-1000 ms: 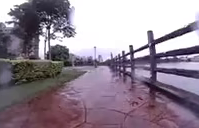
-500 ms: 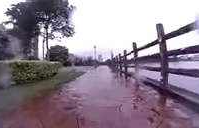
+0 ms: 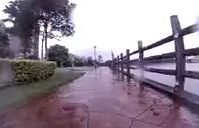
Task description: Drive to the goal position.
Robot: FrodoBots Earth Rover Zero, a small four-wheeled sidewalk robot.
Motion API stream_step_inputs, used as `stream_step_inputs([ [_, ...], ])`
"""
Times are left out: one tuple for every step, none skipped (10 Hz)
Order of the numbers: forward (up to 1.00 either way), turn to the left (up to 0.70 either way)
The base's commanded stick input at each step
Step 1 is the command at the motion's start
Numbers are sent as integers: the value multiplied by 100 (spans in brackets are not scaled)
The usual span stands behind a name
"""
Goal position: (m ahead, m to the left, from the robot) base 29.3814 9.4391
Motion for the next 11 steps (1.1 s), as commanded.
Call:
stream_step_inputs([
  [100,0],
  [100,0],
  [100,0],
  [100,0],
  [100,0],
  [100,0],
  [100,0],
  [100,0],
  [100,0],
  [100,0],
  [100,0],
])
